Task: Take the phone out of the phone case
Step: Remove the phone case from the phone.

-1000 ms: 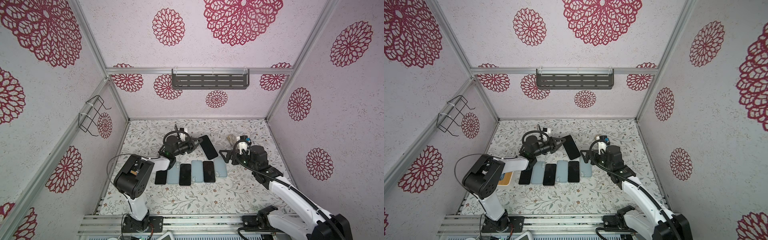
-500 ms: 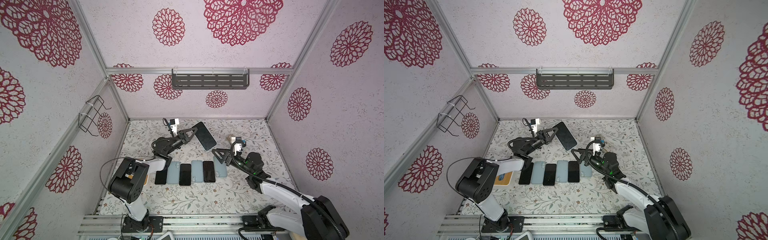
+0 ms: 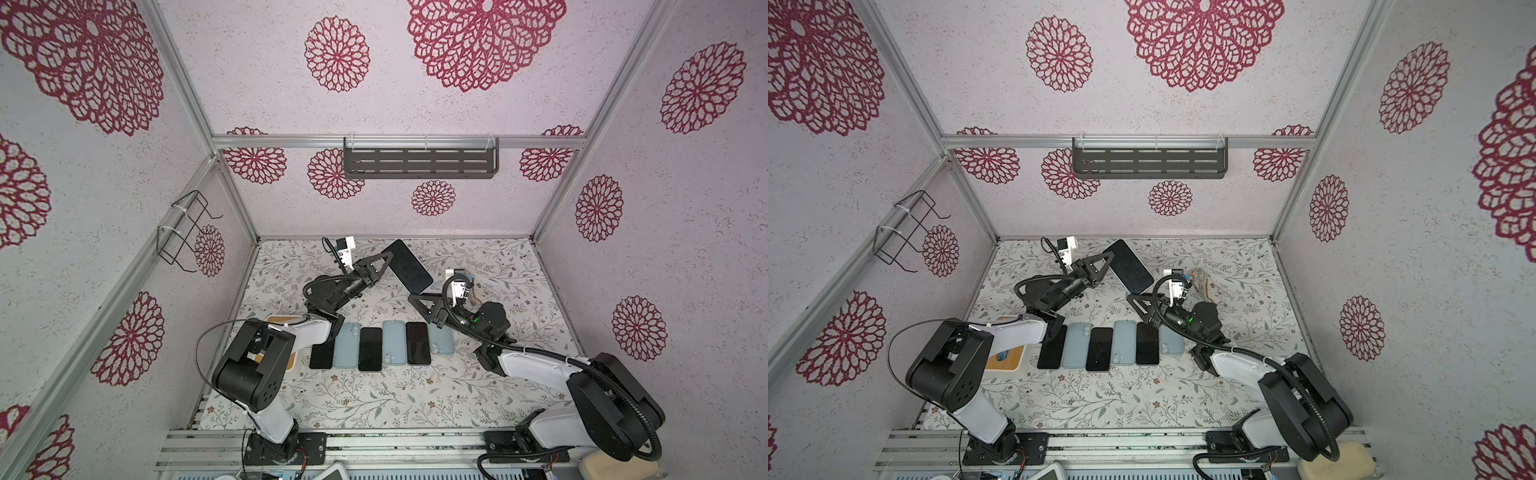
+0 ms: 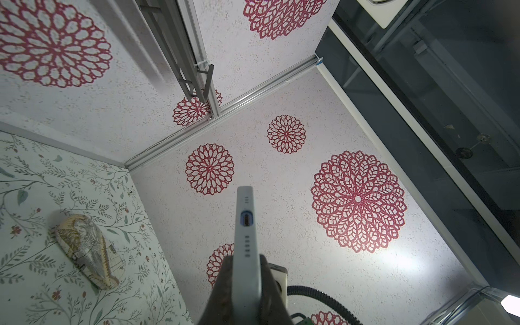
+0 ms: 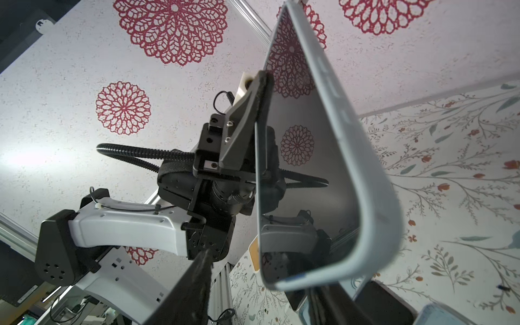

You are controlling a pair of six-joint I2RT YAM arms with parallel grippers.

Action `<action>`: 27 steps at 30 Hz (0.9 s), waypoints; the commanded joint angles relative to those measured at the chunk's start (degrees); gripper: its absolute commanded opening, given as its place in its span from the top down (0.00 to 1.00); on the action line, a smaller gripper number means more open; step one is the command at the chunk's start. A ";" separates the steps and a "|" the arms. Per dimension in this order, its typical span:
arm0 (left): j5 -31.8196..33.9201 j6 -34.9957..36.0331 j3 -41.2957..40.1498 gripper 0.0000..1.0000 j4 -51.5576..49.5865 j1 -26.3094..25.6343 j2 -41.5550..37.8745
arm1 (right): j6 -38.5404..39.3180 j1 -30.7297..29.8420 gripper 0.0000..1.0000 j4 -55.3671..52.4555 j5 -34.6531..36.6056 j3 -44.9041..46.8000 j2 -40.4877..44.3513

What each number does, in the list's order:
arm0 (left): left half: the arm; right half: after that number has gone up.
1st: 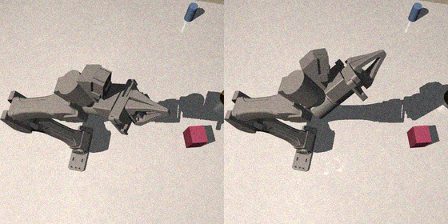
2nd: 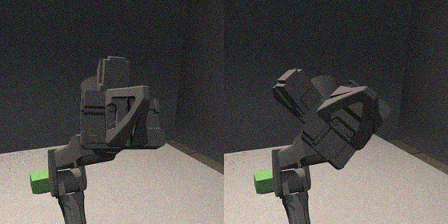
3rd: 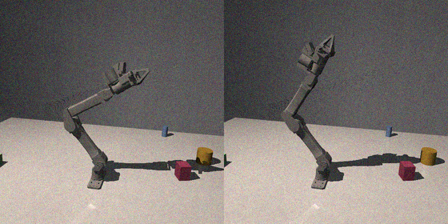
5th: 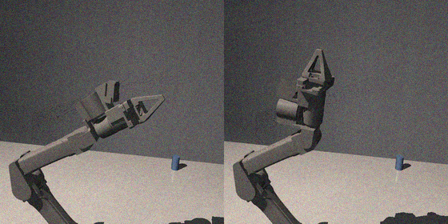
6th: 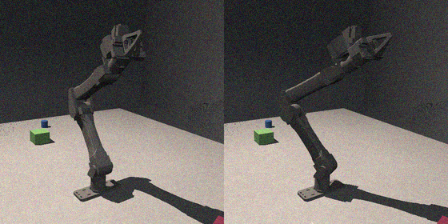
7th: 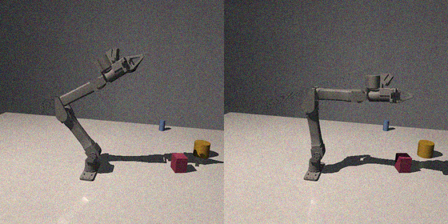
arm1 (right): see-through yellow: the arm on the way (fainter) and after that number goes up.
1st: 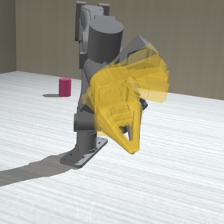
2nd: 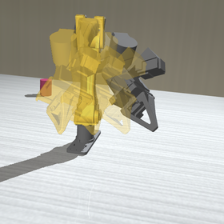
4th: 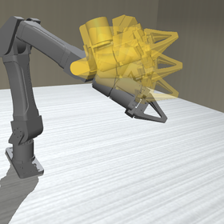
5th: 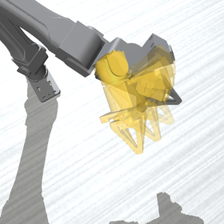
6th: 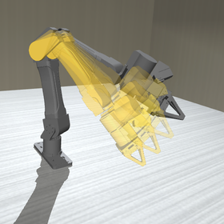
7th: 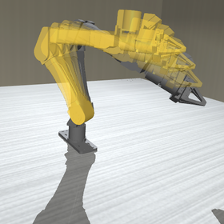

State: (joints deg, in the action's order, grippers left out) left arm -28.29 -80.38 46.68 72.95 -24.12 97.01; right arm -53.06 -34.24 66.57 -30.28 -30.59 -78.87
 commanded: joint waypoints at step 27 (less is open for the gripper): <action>-0.69 -1.74 4.02 1.00 -28.87 -1.67 -9.07 | 23.52 -1.53 1.00 -27.48 5.16 -8.74 5.41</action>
State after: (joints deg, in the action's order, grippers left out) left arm -26.92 -83.24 48.51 52.75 -24.23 90.80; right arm -44.38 -35.00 50.26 -29.71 -35.31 -75.88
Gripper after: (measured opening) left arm 0.128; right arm 0.160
